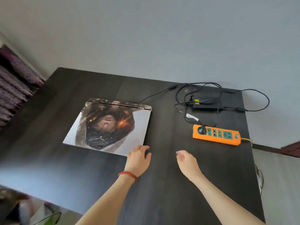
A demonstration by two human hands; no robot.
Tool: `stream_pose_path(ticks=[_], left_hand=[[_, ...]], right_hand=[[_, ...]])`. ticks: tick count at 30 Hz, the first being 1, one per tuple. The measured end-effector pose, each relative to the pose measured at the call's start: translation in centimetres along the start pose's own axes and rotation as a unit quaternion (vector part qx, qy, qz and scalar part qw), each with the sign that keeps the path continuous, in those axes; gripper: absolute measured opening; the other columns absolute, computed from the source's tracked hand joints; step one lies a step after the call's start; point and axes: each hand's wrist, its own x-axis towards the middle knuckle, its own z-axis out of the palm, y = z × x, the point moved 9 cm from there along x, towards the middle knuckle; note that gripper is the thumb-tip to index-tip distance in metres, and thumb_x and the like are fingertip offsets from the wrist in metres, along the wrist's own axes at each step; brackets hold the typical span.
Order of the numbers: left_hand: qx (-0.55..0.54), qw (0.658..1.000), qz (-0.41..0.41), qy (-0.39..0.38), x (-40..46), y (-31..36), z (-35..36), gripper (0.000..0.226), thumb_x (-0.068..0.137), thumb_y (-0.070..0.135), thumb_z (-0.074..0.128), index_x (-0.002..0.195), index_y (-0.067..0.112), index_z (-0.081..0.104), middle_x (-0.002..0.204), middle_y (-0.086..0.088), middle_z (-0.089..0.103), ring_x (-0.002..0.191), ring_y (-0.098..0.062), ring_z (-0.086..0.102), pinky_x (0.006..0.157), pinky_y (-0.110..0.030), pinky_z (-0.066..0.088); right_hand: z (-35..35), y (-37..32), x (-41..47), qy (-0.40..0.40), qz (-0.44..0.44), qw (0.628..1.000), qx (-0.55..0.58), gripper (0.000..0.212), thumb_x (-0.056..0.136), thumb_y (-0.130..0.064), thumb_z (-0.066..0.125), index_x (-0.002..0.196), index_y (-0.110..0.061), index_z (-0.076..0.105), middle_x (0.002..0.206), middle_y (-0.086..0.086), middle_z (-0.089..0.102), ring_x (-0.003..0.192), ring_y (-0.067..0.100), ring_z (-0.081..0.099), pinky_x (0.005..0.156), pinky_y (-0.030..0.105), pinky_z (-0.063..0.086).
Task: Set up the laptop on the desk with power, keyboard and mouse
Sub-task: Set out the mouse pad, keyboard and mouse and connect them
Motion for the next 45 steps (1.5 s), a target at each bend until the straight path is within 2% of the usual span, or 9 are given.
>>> stream_pose_path(ticks=[4, 7, 14, 19, 24, 32, 37, 41, 45], left_hand=[[-0.049, 0.997, -0.035, 0.04, -4.0, -4.6, -2.7, 0.032, 0.092, 0.023, 0.046, 0.121, 0.016, 0.055, 0.124, -0.003, 0.056, 0.113, -0.023, 0.054, 0.098, -0.038, 0.042], [-0.067, 0.993, -0.054, 0.078, -7.1, -9.3, -5.8, 0.03, 0.092, 0.022, 0.046, 0.118, 0.016, 0.058, 0.119, -0.004, 0.061, 0.11, -0.023, 0.056, 0.096, -0.034, 0.044], [-0.119, 0.961, -0.156, 0.193, -20.6, -27.3, -14.1, 0.02, 0.089, 0.014, 0.049, 0.101, 0.007, 0.063, 0.102, -0.012, 0.065, 0.096, -0.028, 0.06, 0.082, -0.03, 0.044], [-0.176, 0.912, -0.274, 0.25, -34.1, -43.3, -16.5, 0.027, 0.091, 0.019, 0.049, 0.114, 0.013, 0.06, 0.115, -0.006, 0.064, 0.103, -0.021, 0.061, 0.084, -0.021, 0.041], [-0.24, 0.845, -0.382, 0.287, -43.9, -54.8, -16.5, 0.026, 0.092, 0.021, 0.046, 0.115, 0.015, 0.057, 0.115, -0.007, 0.064, 0.101, -0.018, 0.059, 0.089, -0.029, 0.048], [-0.299, 0.761, -0.503, 0.279, -44.6, -69.0, -15.6, 0.049, 0.091, 0.028, 0.049, 0.135, 0.01, 0.035, 0.138, -0.016, 0.04, 0.126, -0.029, 0.042, 0.104, -0.035, 0.034], [-0.318, 0.707, -0.567, 0.279, -39.3, -81.2, -15.7, 0.069, 0.086, 0.041, 0.054, 0.141, 0.011, 0.024, 0.147, -0.015, 0.029, 0.134, -0.033, 0.027, 0.109, -0.042, 0.026], [-0.323, 0.649, -0.651, 0.225, -36.2, -90.4, -13.3, 0.095, 0.078, 0.062, 0.054, 0.145, 0.019, 0.003, 0.156, -0.009, 0.003, 0.142, -0.032, 0.003, 0.111, -0.055, 0.014], [-0.238, 0.659, -0.698, 0.148, -35.3, -97.5, -10.8, 0.118, 0.062, 0.081, 0.051, 0.144, 0.022, -0.012, 0.156, -0.011, -0.011, 0.142, -0.034, -0.009, 0.111, -0.061, 0.004]], right_hand=[[7.0, -3.2, -3.2, -0.108, -0.024, 0.994, -0.005, 0.026, 0.094, -0.019, 0.04, 0.111, -0.019, 0.059, 0.113, 0.003, 0.062, 0.101, 0.016, 0.058, 0.078, 0.022, 0.04], [11.5, -6.2, -5.6, -0.139, -0.05, 0.989, -0.023, 0.026, 0.093, -0.022, 0.039, 0.108, -0.02, 0.061, 0.101, -0.003, 0.065, 0.091, 0.014, 0.06, 0.074, 0.023, 0.042], [28.9, -16.3, -14.2, -0.225, -0.131, 0.961, -0.093, 0.025, 0.093, -0.022, 0.04, 0.103, -0.016, 0.063, 0.088, -0.004, 0.065, 0.082, 0.013, 0.06, 0.075, 0.024, 0.042], [45.2, -21.0, -23.6, -0.341, -0.176, 0.914, -0.132, 0.024, 0.095, -0.015, 0.042, 0.103, -0.005, 0.062, 0.087, 0.005, 0.064, 0.092, 0.027, 0.064, 0.089, 0.039, 0.05], [56.9, -23.8, -29.5, -0.408, -0.184, 0.873, -0.194, 0.025, 0.094, -0.016, 0.042, 0.11, -0.012, 0.06, 0.106, 0.009, 0.068, 0.093, 0.019, 0.062, 0.081, 0.026, 0.045], [70.8, -31.2, -25.4, -0.378, -0.222, 0.864, -0.246, 0.031, 0.093, -0.014, 0.044, 0.123, -0.009, 0.052, 0.125, 0.009, 0.058, 0.114, 0.021, 0.053, 0.094, 0.025, 0.037], [82.7, -35.6, -17.8, -0.346, -0.231, 0.868, -0.271, 0.044, 0.092, -0.02, 0.05, 0.133, -0.006, 0.041, 0.134, 0.014, 0.048, 0.123, 0.027, 0.047, 0.104, 0.038, 0.039], [90.5, -36.1, -12.2, -0.312, -0.23, 0.865, -0.318, 0.064, 0.086, -0.033, 0.059, 0.138, -0.01, 0.031, 0.142, 0.013, 0.04, 0.13, 0.031, 0.038, 0.106, 0.048, 0.037], [95.5, -34.8, -8.2, -0.272, -0.233, 0.842, -0.405, 0.094, 0.077, -0.048, 0.066, 0.145, -0.018, 0.008, 0.15, 0.013, 0.023, 0.137, 0.033, 0.026, 0.108, 0.051, 0.033]])
